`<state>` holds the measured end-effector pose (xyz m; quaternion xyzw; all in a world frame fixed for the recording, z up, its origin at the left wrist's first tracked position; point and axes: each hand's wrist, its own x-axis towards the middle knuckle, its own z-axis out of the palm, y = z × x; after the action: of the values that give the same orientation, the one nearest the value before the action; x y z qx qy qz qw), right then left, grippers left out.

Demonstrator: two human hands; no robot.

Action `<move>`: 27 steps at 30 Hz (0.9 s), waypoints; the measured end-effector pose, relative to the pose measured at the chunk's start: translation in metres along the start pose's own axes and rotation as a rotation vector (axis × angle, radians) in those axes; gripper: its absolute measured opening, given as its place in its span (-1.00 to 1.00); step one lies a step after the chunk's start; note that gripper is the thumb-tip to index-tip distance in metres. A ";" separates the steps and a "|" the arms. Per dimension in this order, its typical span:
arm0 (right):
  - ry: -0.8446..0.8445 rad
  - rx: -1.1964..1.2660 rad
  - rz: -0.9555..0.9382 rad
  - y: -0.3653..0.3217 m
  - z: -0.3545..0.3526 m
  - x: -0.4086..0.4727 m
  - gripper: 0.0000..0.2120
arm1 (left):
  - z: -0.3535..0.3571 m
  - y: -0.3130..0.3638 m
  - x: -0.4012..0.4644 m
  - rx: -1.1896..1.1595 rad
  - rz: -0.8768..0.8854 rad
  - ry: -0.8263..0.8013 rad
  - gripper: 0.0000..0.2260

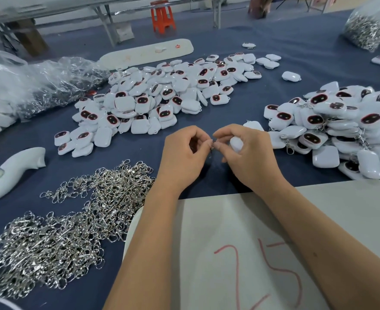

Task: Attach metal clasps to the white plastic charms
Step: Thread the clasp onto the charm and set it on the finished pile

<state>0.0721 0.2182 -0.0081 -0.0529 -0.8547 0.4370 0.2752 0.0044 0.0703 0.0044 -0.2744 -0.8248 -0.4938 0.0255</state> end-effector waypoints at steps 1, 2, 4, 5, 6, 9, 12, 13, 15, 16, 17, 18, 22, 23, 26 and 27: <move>-0.023 0.036 0.047 0.000 -0.001 0.001 -0.96 | 0.000 0.001 0.000 -0.013 0.000 0.013 -0.89; -0.041 0.072 0.083 0.001 -0.002 0.002 -0.96 | 0.001 0.001 0.000 -0.022 0.003 0.023 -0.90; -0.058 0.128 0.116 0.003 -0.004 0.003 -0.91 | 0.001 0.001 0.000 -0.034 0.004 0.026 -0.90; -0.065 0.147 0.124 0.004 -0.005 0.004 -0.90 | 0.000 0.001 0.000 -0.041 0.003 0.021 -0.90; -0.071 0.162 0.128 0.004 -0.005 0.004 -0.90 | 0.000 0.002 0.000 -0.049 0.003 0.015 -0.91; -0.074 0.193 0.126 0.005 -0.005 0.004 -0.90 | 0.000 0.003 0.000 -0.074 0.001 -0.002 -0.91; -0.061 0.203 0.098 0.006 -0.006 0.004 -0.86 | -0.002 0.004 0.000 -0.118 -0.009 -0.037 -0.89; -0.056 0.203 0.087 0.006 -0.006 0.004 -0.85 | -0.002 0.004 0.000 -0.128 -0.009 -0.049 -0.89; -0.046 0.205 0.057 0.005 -0.006 0.002 -0.85 | -0.004 0.003 0.000 -0.138 -0.007 -0.057 -0.88; -0.041 0.207 0.043 0.005 -0.005 0.002 -0.85 | -0.004 0.002 0.000 -0.137 -0.003 -0.056 -0.87; -0.038 0.207 0.035 0.004 -0.005 0.001 -0.85 | -0.005 0.001 0.000 -0.136 0.000 -0.053 -0.87; -0.036 0.206 0.031 0.004 -0.005 0.001 -0.86 | -0.005 0.001 0.000 -0.134 0.002 -0.052 -0.87; -0.041 0.223 0.027 0.004 -0.005 0.002 -0.88 | -0.006 -0.002 0.000 -0.140 0.007 -0.059 -0.88; -0.043 0.231 0.028 0.004 -0.005 0.002 -0.87 | -0.006 -0.002 0.000 -0.139 0.008 -0.064 -0.88; -0.048 0.254 0.037 0.005 -0.007 0.002 -0.87 | -0.006 -0.002 0.001 -0.144 0.017 -0.079 -0.87; -0.050 0.258 0.042 0.006 -0.007 0.002 -0.86 | -0.005 -0.001 0.001 -0.146 0.019 -0.079 -0.86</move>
<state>0.0732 0.2272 -0.0084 -0.0242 -0.7965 0.5503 0.2492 0.0014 0.0659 0.0064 -0.3026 -0.7844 -0.5411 -0.0222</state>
